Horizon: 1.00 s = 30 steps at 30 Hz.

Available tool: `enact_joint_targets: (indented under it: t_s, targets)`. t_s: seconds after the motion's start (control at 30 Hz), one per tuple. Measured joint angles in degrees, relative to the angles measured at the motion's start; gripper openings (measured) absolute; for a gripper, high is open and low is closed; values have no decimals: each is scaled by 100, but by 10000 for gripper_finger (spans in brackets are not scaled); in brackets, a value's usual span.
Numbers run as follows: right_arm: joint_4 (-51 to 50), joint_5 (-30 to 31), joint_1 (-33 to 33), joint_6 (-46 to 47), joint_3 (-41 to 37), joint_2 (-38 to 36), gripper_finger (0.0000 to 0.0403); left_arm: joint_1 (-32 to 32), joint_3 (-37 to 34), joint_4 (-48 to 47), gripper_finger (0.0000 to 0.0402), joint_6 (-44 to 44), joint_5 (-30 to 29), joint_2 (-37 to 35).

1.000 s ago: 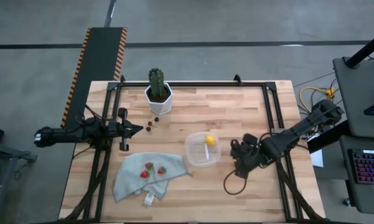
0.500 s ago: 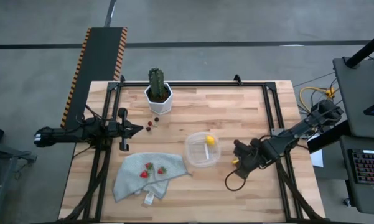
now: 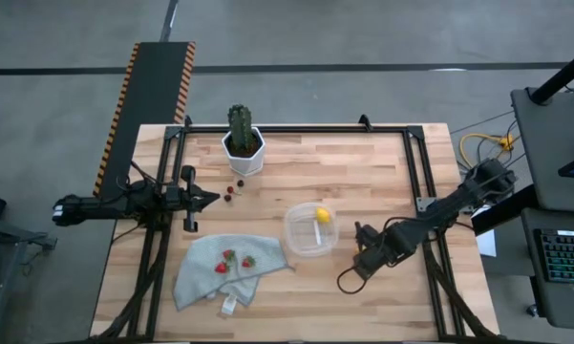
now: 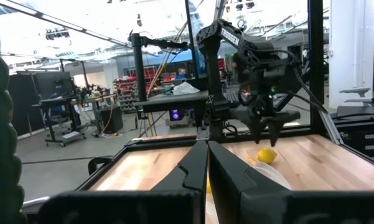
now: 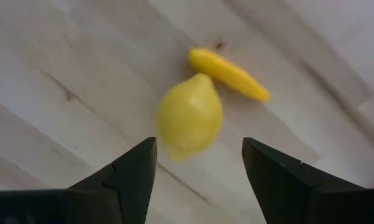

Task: Pick and placing Produce into tupperware
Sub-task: Put the yellow lemon into the transparent container

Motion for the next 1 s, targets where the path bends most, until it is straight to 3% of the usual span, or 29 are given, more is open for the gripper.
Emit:
enact_joint_targets:
  t_s: [0.3, 0.5, 1.0]
  targets:
    - [82, 19, 0, -61, 0, 554, 296, -2, 9, 96, 0, 14, 0, -2]
    - [168, 24, 0, 35, 2, 855, 316, 0, 9, 96, 0, 15, 0, -2]
    - [268, 96, -37, 116, 24, 1101, 272, -1, 9, 96, 0, 18, 0, 0]
